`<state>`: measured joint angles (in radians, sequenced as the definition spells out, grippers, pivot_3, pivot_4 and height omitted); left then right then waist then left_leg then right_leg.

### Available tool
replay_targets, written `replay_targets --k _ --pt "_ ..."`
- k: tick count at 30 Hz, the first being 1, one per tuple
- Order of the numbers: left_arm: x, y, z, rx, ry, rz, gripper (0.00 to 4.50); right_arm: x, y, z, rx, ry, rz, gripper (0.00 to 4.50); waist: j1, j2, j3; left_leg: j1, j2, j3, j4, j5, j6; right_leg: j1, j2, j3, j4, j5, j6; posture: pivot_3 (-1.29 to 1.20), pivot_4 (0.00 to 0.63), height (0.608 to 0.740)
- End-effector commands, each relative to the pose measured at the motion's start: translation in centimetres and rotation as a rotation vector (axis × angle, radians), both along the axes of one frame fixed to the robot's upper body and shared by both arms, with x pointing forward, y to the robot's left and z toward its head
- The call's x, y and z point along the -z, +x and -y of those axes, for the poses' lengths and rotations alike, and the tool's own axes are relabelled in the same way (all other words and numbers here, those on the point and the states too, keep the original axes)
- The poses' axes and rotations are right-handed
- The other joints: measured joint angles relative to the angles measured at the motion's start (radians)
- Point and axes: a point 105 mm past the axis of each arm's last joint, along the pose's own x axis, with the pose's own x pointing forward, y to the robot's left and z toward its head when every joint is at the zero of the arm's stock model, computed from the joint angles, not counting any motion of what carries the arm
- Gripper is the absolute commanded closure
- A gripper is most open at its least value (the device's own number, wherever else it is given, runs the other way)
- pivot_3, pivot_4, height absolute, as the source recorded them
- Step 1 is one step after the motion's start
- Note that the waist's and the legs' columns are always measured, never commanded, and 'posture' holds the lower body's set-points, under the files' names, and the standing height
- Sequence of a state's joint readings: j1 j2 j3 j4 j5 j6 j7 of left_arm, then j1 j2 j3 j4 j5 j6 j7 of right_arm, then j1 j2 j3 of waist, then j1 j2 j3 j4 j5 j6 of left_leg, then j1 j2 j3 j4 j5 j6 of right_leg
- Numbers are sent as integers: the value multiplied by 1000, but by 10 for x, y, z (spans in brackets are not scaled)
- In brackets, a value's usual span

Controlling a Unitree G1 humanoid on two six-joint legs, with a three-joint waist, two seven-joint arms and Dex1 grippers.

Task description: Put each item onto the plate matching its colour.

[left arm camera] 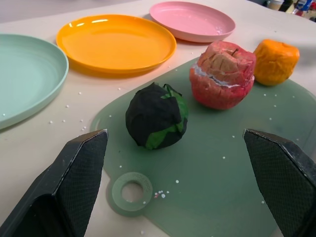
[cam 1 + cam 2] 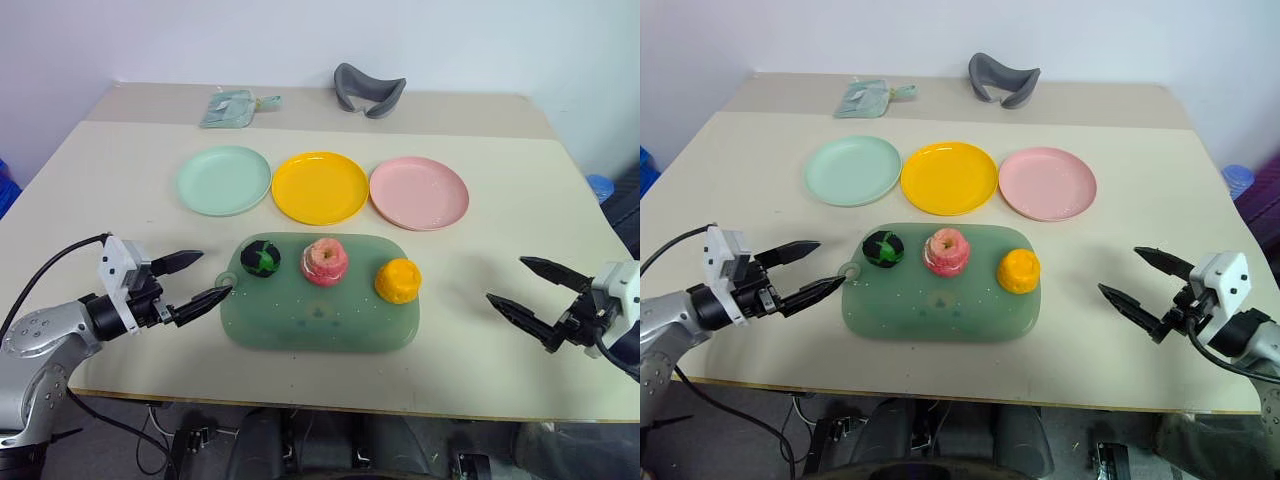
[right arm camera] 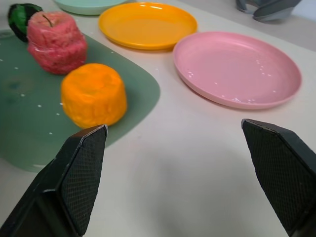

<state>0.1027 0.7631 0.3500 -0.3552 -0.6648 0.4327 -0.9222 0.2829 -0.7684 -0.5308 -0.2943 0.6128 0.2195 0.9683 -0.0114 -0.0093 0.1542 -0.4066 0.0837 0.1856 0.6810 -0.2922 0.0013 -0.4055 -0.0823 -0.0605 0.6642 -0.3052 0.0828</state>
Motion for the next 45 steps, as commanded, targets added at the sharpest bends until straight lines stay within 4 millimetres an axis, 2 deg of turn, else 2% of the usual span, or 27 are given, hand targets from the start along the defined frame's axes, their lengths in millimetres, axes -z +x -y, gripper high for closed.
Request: replay_targets --k 1,9,16,20,25,29,34,41,45 --pt "-13 -2 -2 9 19 48 0 -16 -2 -6 -18 -11 42 52 1 0 0 0 0 0 0 0 0 0 0 0 0 0 0 0 150 740" --pt "-18 4 -1 4 27 71 0 -20 1 -16 -22 -6 45 52 1 0 0 0 0 0 0 0 0 0 0 0 0 0 0 0 150 740" --pt "-22 22 1 -72 44 141 0 -26 12 -34 -78 13 78 52 0 0 0 0 0 0 0 0 0 0 0 0 0 0 0 0 150 740" --pt "-25 31 4 -115 31 146 0 -32 24 -57 -166 42 112 52 0 0 0 0 0 0 0 0 0 0 0 0 0 0 0 0 150 740" --pt "-31 36 22 -87 -10 130 0 -44 31 -99 -386 78 124 52 1 0 0 0 0 0 0 0 0 0 0 0 0 0 0 0 150 740" --pt "-29 43 34 -73 -3 84 0 -49 39 -118 -518 56 129 52 2 0 0 0 0 0 1 0 0 0 0 0 0 0 0 0 150 740" --pt "-23 55 44 -94 10 39 0 -49 43 -131 -633 14 128 52 2 0 0 0 0 0 1 0 0 0 0 0 0 0 0 0 150 740" --pt "3 68 57 -133 90 -62 0 -44 47 -148 -695 19 139 52 1 0 0 0 0 0 1 0 0 -1 0 0 1 0 0 0 150 740" --pt "16 69 68 -112 137 -94 0 -41 45 -150 -696 18 139 52 4 -1 0 -1 0 1 1 0 0 -1 0 0 1 0 0 0 150 740"
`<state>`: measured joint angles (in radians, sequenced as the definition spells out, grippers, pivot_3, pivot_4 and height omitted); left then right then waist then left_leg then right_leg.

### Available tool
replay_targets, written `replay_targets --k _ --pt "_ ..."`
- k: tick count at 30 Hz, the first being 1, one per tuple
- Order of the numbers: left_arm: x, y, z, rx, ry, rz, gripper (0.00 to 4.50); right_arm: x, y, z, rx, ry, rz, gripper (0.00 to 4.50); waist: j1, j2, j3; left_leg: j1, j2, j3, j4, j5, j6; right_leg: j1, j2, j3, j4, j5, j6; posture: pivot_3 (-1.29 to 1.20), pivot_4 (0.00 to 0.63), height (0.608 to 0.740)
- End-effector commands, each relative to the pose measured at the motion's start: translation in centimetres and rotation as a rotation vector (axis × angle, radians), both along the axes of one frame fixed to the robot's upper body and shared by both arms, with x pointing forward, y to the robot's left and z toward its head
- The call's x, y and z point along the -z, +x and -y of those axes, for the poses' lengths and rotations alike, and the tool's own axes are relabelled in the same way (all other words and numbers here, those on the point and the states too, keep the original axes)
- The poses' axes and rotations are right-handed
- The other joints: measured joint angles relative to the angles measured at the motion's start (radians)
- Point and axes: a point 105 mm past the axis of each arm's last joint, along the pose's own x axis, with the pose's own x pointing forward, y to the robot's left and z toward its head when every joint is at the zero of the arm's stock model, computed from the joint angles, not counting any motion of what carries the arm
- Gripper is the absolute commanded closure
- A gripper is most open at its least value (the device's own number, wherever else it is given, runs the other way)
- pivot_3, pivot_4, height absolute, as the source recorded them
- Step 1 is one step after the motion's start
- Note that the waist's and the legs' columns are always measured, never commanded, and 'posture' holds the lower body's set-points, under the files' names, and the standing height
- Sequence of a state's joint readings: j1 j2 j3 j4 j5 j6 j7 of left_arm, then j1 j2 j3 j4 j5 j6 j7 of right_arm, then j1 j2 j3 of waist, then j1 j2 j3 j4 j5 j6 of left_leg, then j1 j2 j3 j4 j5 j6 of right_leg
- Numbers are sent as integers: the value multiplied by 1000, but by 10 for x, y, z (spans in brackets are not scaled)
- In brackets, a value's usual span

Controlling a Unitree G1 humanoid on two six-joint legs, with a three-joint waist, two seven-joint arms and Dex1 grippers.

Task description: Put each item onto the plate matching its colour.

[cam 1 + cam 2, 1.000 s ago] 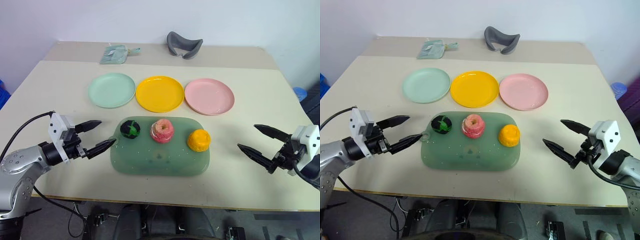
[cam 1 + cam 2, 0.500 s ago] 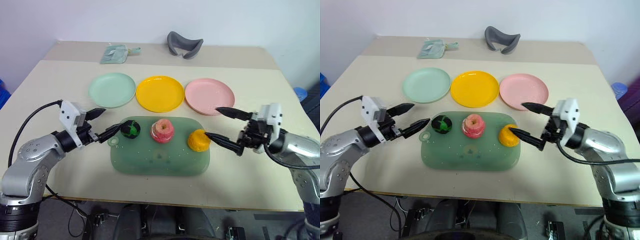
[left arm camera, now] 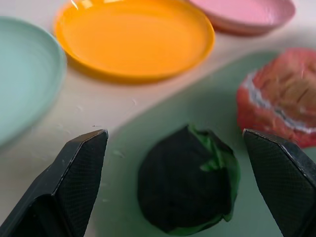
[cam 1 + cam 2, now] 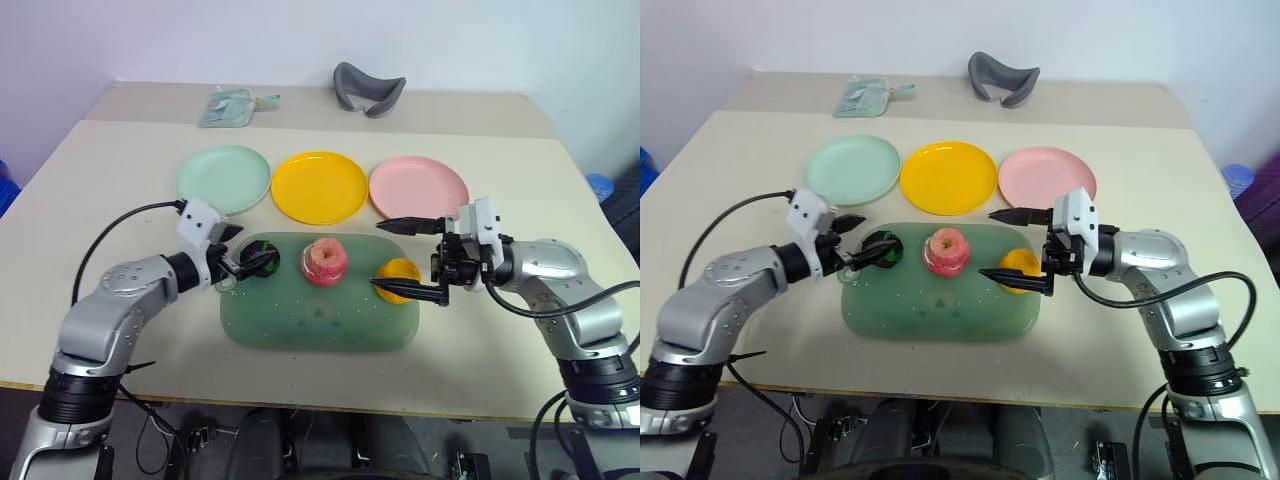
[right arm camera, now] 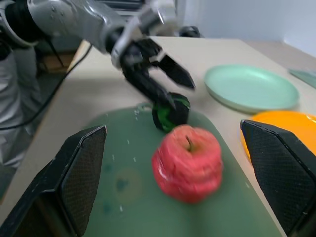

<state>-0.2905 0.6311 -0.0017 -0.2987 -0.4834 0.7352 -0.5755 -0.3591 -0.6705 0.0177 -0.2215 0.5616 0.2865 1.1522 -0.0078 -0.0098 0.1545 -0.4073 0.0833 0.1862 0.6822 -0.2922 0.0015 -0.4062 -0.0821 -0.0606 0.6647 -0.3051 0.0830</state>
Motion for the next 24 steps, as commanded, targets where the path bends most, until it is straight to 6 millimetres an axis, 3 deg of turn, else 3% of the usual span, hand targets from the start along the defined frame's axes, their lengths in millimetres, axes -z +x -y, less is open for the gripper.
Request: replay_targets --k 1,3,4,6,9,11,14,17,20,24 --pt "2 3 7 13 40 0 0 -10 -3 -1 -3 11 52 52 0 0 0 0 0 0 0 0 0 0 0 0 0 0 0 0 150 740" --pt "6 3 9 13 45 -24 0 -10 -2 0 6 14 53 52 -1 0 0 0 0 0 0 0 0 0 0 0 0 0 0 0 150 740" --pt "10 3 8 11 60 -41 255 -11 -2 2 14 15 56 14 -1 0 0 0 0 0 0 0 0 0 0 0 0 0 0 0 150 740" --pt "14 3 5 -2 77 -59 891 -13 -1 4 30 18 66 0 -2 0 0 0 0 0 0 0 0 0 0 0 0 0 0 0 150 740" --pt "14 8 1 -21 94 -41 2351 -15 1 6 48 33 68 0 -1 0 0 0 0 0 0 0 0 0 0 0 0 0 0 0 150 740" --pt "14 11 -3 -46 112 -19 3065 -14 1 6 53 45 58 0 -1 0 0 0 0 0 0 0 0 0 0 0 0 0 0 0 150 740" --pt "6 29 -13 -172 100 54 3142 -14 1 7 60 53 56 0 2 0 0 0 0 0 0 0 0 0 0 0 0 0 0 0 150 740" --pt "-18 53 -28 -341 10 153 3142 -14 2 8 70 59 61 0 4 0 0 0 0 0 1 0 0 0 0 0 0 0 0 0 150 740" --pt "-44 78 -62 -569 -52 249 3142 -16 5 7 78 66 80 0 5 -1 1 0 0 0 1 0 0 0 0 -1 0 0 0 0 150 740" --pt "-53 102 -97 -826 -92 278 3142 -19 9 4 83 92 90 0 1 -1 1 0 0 0 1 0 0 0 0 -1 0 0 0 0 150 740"
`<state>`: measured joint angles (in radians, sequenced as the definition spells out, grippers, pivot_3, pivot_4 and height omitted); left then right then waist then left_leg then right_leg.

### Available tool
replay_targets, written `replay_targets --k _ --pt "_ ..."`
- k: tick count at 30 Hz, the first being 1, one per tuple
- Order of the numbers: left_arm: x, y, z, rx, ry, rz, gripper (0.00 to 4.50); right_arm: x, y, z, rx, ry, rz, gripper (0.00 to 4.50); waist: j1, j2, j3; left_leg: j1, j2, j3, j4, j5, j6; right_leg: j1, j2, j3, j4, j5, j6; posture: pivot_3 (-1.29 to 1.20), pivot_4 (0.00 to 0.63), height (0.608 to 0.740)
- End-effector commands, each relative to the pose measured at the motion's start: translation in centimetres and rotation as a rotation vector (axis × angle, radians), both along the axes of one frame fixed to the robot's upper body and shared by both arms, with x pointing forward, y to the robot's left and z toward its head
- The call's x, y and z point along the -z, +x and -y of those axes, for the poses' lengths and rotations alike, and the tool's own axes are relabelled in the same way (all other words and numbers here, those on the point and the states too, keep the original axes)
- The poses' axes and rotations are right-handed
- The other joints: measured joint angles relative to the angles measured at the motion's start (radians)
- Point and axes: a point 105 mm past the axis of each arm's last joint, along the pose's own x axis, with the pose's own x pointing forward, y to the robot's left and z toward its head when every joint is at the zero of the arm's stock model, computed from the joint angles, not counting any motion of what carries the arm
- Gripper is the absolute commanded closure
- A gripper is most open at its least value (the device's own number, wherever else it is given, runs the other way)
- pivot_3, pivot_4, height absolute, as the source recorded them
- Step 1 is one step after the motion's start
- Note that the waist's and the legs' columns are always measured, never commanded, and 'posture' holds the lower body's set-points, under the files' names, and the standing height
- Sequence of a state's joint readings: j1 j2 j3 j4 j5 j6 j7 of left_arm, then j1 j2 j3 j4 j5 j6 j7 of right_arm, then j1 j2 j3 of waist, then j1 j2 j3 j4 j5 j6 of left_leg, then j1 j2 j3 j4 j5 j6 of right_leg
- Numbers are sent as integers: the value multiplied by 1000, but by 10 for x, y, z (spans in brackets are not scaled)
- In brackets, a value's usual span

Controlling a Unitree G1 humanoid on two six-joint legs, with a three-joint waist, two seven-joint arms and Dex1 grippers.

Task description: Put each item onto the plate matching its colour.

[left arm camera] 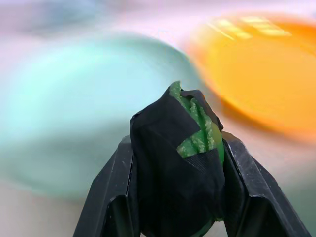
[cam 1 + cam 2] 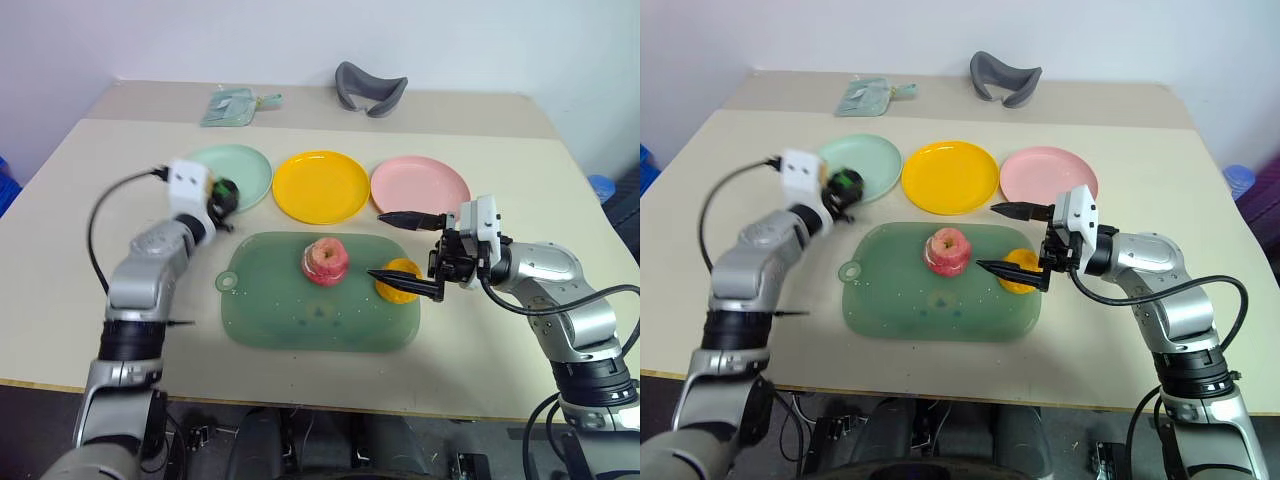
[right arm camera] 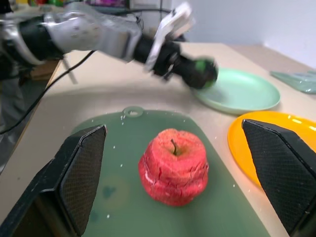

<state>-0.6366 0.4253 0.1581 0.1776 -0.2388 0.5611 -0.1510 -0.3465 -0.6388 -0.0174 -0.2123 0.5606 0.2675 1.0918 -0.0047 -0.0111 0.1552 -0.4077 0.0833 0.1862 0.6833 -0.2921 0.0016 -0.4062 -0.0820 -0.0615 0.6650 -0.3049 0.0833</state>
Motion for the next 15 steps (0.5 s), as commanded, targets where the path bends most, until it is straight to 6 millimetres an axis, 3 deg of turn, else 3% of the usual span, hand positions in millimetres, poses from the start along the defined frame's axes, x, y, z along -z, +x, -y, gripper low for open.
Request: replay_targets --k 1,5,11,15 --pt "-15 13 -29 -199 -44 82 3142 -14 3 -2 7 37 68 0 -2 0 0 0 0 0 0 0 0 0 0 0 0 0 0 0 150 740" --pt "-20 27 -29 -255 -76 115 3142 -18 17 -5 61 69 113 0 0 -2 1 -1 0 2 0 0 0 0 0 -1 0 0 0 0 150 740" --pt "-6 47 -13 -213 -98 90 3142 -31 42 -17 173 141 188 0 -5 -2 1 -1 0 3 0 0 0 -1 0 -2 0 0 0 0 150 740" --pt "-1 53 -6 -201 -98 75 3142 -33 47 -24 196 168 207 0 -8 -2 1 -1 0 4 0 0 0 -1 0 -2 0 0 0 0 150 740"
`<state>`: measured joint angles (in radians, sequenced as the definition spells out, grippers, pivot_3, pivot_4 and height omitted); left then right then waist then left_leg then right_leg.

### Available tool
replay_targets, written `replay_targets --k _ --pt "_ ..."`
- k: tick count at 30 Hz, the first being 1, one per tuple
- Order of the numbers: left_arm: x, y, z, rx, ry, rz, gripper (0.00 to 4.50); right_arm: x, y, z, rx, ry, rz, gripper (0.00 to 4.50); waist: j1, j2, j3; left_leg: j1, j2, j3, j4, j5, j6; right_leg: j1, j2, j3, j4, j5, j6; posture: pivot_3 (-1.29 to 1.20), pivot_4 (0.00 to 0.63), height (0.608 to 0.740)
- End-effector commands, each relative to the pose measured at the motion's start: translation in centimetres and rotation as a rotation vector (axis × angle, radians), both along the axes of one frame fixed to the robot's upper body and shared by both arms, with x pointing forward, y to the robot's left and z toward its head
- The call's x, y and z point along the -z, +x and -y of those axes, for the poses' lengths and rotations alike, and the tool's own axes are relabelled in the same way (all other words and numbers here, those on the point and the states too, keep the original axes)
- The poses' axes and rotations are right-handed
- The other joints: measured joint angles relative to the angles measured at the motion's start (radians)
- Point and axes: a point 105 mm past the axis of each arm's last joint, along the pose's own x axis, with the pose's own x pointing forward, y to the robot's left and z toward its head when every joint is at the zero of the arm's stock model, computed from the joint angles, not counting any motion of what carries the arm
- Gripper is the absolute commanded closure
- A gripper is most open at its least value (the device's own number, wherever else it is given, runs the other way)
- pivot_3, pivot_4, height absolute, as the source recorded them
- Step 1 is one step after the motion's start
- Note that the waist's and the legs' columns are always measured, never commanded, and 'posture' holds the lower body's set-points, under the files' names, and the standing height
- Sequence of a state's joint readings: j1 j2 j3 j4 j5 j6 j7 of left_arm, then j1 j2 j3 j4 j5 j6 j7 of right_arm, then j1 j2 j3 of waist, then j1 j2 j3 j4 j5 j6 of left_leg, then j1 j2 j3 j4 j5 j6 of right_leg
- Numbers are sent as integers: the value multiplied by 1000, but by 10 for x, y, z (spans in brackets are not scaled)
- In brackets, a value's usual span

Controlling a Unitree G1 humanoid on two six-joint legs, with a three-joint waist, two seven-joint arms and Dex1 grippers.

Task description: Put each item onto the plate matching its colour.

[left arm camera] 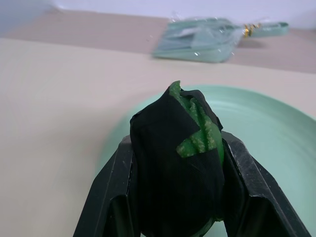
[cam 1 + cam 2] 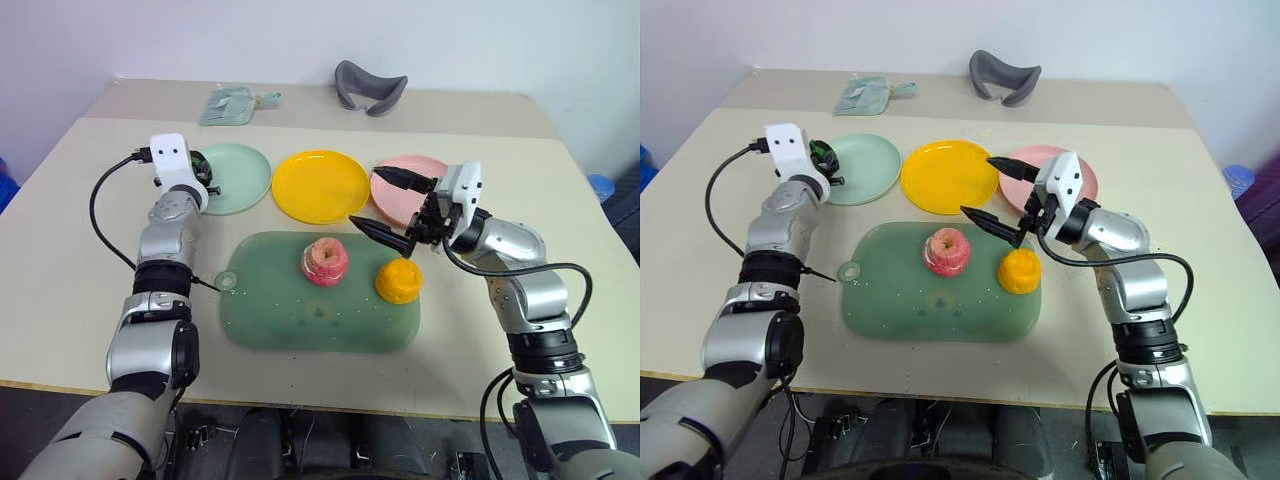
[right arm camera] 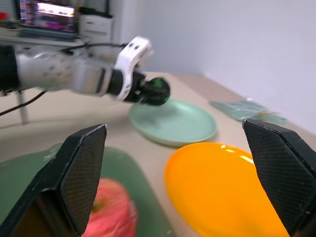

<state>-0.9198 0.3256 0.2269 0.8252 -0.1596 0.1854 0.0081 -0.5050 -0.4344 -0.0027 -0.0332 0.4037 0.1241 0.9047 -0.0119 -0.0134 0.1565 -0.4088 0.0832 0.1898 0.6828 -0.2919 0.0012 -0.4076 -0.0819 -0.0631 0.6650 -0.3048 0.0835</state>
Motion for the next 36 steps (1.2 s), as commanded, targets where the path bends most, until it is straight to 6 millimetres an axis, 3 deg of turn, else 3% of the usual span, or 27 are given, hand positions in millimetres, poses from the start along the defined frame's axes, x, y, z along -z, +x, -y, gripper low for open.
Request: replay_targets --k 1,4,10,11,15,21,25,28,32,36 --pt "-16 6 5 9 21 54 3142 -12 1 -7 15 16 70 0 -1 0 0 0 0 0 0 0 0 0 0 0 0 0 0 0 150 740" --pt "-14 9 10 20 28 48 3142 -9 2 -9 20 16 72 0 0 0 0 0 0 0 0 0 0 0 0 0 0 0 0 0 150 740" --pt "-15 11 15 38 12 52 317 -8 2 -11 35 12 80 0 0 0 0 0 0 0 0 0 0 0 0 0 0 0 0 0 150 740" --pt "-15 12 16 44 17 52 74 -8 3 -11 38 12 80 0 -1 0 0 0 0 0 0 0 0 0 0 0 0 0 0 0 150 740" --pt "-20 10 17 84 89 65 74 -6 2 -10 48 -4 73 0 -1 0 0 0 0 0 0 0 0 0 0 0 0 0 0 0 150 740" --pt "-44 -15 32 366 167 199 74 19 -8 -14 14 -112 -31 0 -5 0 0 0 0 0 -1 0 0 -1 0 0 0 0 0 0 150 740" --pt "-42 -47 50 650 188 180 74 39 -12 -21 -9 -180 -123 0 -6 0 0 0 1 1 -1 0 -1 -1 0 0 1 0 0 0 150 740" --pt "-50 -90 64 969 147 185 74 52 -15 -28 -39 -227 -181 0 -6 0 0 0 1 0 0 0 -1 -1 0 0 1 0 0 0 150 740" --pt "-26 -144 65 1277 303 67 74 58 -19 -36 -88 -246 -217 0 -8 1 0 0 1 0 0 0 -1 -1 0 0 2 0 0 0 150 740" --pt "-17 -169 58 1379 320 -8 74 63 -21 -40 -111 -273 -233 0 2 1 0 0 1 0 -1 0 -1 -1 0 0 1 0 -1 0 150 740"
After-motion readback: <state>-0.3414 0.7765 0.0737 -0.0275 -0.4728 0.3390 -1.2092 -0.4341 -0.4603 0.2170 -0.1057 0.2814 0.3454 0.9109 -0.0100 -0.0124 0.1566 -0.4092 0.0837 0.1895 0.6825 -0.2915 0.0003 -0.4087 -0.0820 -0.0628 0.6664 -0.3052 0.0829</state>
